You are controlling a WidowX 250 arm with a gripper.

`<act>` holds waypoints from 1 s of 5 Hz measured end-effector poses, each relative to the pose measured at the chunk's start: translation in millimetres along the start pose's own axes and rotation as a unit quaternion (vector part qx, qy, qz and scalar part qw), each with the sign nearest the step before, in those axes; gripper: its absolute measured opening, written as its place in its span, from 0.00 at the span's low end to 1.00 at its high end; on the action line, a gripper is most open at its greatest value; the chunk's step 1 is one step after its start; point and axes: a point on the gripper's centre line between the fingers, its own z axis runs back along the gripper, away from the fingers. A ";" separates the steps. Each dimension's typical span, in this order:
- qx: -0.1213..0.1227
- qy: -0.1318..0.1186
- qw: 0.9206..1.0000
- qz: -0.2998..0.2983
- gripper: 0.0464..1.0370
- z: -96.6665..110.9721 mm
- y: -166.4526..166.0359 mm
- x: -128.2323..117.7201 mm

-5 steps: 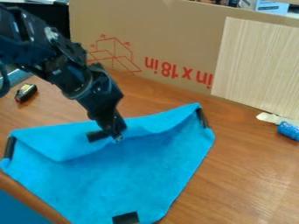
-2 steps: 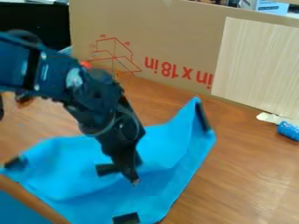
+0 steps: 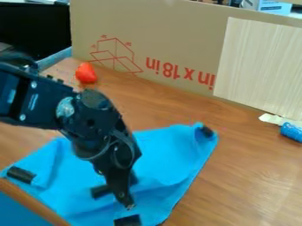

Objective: Fold the cloth from top left to bottom right

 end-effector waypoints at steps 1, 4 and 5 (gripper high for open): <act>-0.012 0.002 1.000 0.000 0.45 5.7 -0.7 -2.8; -0.044 -0.027 0.996 0.077 0.96 38.4 68.2 19.9; -0.023 0.002 0.986 0.168 0.96 36.4 135.1 24.3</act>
